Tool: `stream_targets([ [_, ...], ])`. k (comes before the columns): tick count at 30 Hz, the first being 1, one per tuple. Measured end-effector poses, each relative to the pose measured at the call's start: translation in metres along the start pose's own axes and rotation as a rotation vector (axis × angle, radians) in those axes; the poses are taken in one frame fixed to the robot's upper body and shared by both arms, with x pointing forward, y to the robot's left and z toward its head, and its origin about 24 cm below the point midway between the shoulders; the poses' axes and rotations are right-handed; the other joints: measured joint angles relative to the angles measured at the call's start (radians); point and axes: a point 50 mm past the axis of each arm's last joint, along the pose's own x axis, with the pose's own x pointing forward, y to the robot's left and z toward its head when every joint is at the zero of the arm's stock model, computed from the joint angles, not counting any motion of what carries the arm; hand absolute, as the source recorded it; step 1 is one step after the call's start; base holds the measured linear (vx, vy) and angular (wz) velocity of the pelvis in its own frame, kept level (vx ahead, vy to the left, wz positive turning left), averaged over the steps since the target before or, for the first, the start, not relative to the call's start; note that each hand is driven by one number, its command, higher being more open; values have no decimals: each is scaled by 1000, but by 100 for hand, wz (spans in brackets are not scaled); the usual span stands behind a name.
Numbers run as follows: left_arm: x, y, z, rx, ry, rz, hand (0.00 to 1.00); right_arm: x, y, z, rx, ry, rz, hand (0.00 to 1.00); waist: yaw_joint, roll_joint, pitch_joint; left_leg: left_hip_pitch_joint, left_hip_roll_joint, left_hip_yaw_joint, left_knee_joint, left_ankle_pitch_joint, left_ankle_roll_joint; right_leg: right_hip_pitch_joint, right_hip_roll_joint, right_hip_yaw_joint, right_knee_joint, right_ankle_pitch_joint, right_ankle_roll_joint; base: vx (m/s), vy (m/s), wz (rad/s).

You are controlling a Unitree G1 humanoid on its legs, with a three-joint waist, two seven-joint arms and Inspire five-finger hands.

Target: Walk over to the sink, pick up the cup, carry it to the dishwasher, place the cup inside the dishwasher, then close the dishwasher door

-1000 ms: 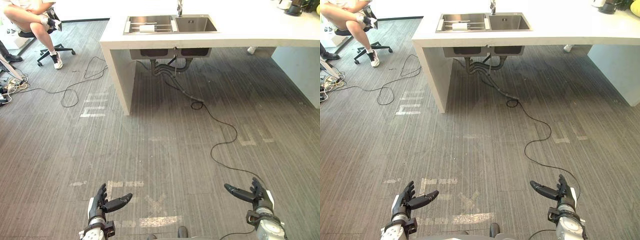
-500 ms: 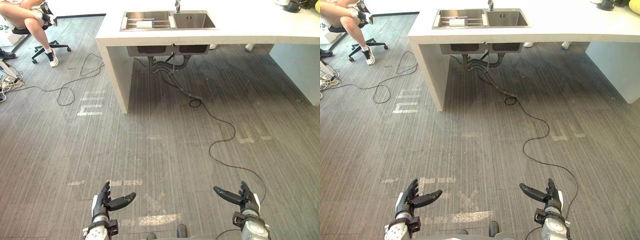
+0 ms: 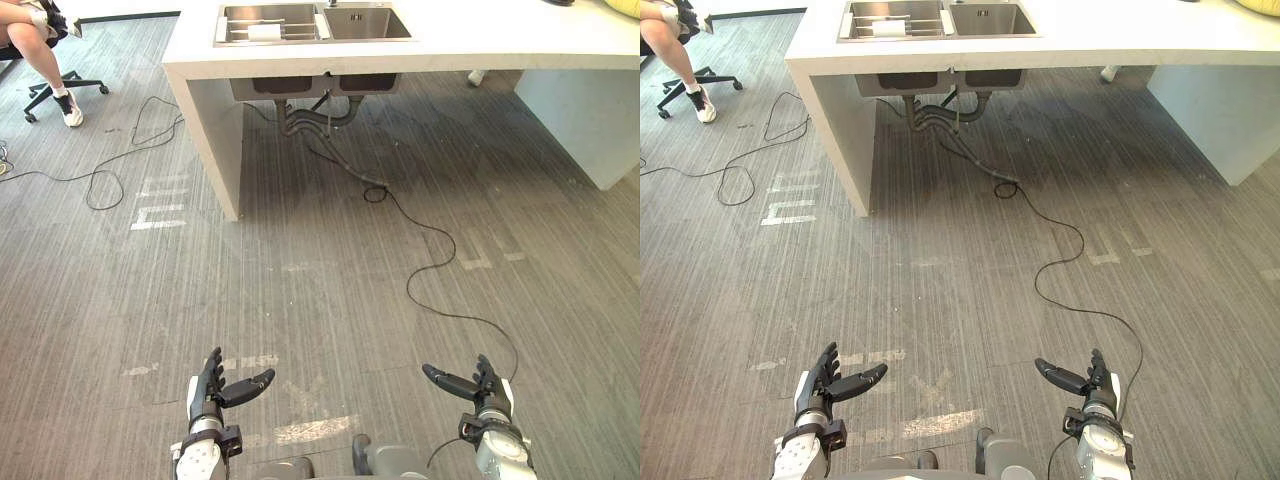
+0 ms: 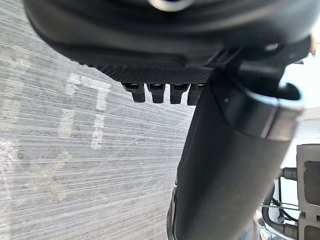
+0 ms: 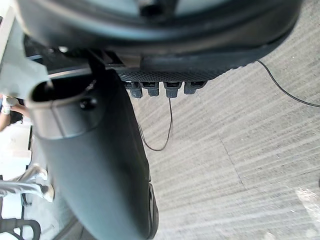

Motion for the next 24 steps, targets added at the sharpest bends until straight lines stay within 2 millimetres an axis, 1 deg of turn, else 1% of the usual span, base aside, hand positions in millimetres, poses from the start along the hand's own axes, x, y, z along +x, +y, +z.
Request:
stream_targets([
  [1,-1,1,-1,-1,3,6,100,0,1,0,-7,2,6,100,-1,6,3,6,1,-2,1,-4,-1,-13,-11,-15,1,-12,4,118,15,4],
  [2,0,1,-1,-9,4,13,100,0,4,0,-25,0,16,100,-3,7,5,14,5,-5,1,-6,-14,-25,-24,-33,-25,-18,13,231,-24,11],
  [3,1,0,2,-12,-4,20,100,0,7,1,-46,-6,29,100,-5,9,13,28,21,-14,1,-13,-26,-34,-25,-46,-124,-16,16,298,-47,16],
  [4,2,0,3,-15,-8,23,100,0,8,2,-52,-8,33,100,-5,13,15,32,32,-18,-2,-17,-33,-38,-18,-50,-173,-12,17,367,-114,25],
  [5,5,-3,8,-27,-21,30,100,2,9,4,-55,-16,35,100,-7,30,25,40,60,-32,-8,-25,-51,-43,6,-49,-289,29,19,280,-112,21],
  [6,6,-3,10,-34,-26,33,100,2,10,6,-54,-19,37,100,-6,31,26,45,68,-37,-14,-27,-63,-44,20,-47,-356,67,18,467,-200,37],
  [7,9,-3,13,-41,-35,42,100,3,9,7,-58,-25,36,100,-13,25,26,70,69,-60,-35,-44,-96,-28,21,-27,-454,242,13,498,-230,35],
  [8,11,-9,14,-56,-33,37,100,6,7,14,-66,-39,27,100,-18,49,34,91,94,-76,-39,-60,-113,-32,34,-37,-401,274,-33,491,-242,38],
  [9,11,-10,15,-60,-37,38,100,8,8,18,-63,-50,25,100,-28,56,34,89,104,-89,-31,-57,-121,-48,36,-45,-351,220,-44,393,-238,19],
  [10,12,-12,16,-64,-41,35,100,9,9,21,-60,-57,25,100,-31,60,33,89,112,-98,-22,-58,-123,-57,39,-50,-319,190,-54,367,-252,23],
  [11,14,-16,21,-72,-52,26,100,10,11,24,-55,-66,25,100,-33,64,32,76,127,-123,30,-59,-126,-53,43,-68,-286,143,-67,370,-264,32],
  [12,16,-22,25,-83,-63,13,100,11,13,25,-54,-68,26,100,-34,68,34,33,143,-139,147,-58,-129,-16,55,-89,-300,115,-70,354,-253,40],
  [13,16,-24,26,-89,-66,8,100,11,14,24,-53,-65,27,100,-34,68,34,2,155,-145,234,-49,-142,13,61,-101,-320,108,-74,276,-194,48],
  [14,16,-27,26,-94,-66,0,100,9,16,21,-61,-55,32,100,-34,70,35,-63,178,-155,405,-10,-155,75,75,-120,-364,102,-82,402,-259,51],
  [15,15,-29,24,-101,-59,-9,100,6,19,14,-71,-41,43,100,-29,70,36,-150,211,-161,635,28,-150,161,96,-140,-425,99,-89,393,-223,42],
  [16,14,-29,22,-107,-51,-11,100,4,22,11,-69,-33,53,100,-17,70,37,-219,251,-118,800,17,-131,234,114,-144,-473,93,-99,326,-178,21],
  [17,13,-28,20,-107,-46,-11,100,4,24,11,-69,-33,59,100,-11,71,38,-251,267,-94,850,8,-116,268,121,-142,-497,90,-104,328,-121,2],
  [18,12,-28,18,-104,-40,-15,100,3,26,10,-65,-32,61,100,1,68,40,-312,275,-54,889,-5,-95,326,124,-137,-543,82,-115,265,-75,1],
  [19,11,-30,19,-100,-41,-24,100,3,28,10,-61,-33,60,100,13,67,41,-371,262,-30,866,-8,-91,365,122,-134,-582,83,-113,405,-85,-1],
  [20,11,-32,19,-98,-43,-30,100,3,28,10,-61,-33,60,100,23,67,41,-397,250,-22,836,-11,-89,382,119,-132,-596,85,-109,362,-14,-5],
  [21,11,-34,20,-95,-46,-40,100,4,29,11,-58,-31,61,100,36,63,44,-430,210,-6,732,-22,-91,411,107,-126,-615,86,-98,379,14,-7],
  [22,11,-35,20,-94,-47,-44,100,4,30,11,-57,-31,61,100,42,56,49,-438,179,-3,660,-22,-91,424,95,-124,-623,82,-95,316,45,-8],
  [23,10,-37,20,-92,-49,-51,100,5,31,14,-54,-37,60,100,48,48,56,-442,128,-6,535,-19,-95,442,75,-118,-632,71,-84,419,106,-7],
  [24,10,-41,21,-103,-48,-57,100,8,31,20,-32,-48,47,100,51,44,63,-444,45,-30,281,44,-103,470,48,-111,-646,57,-68,421,119,-9],
])
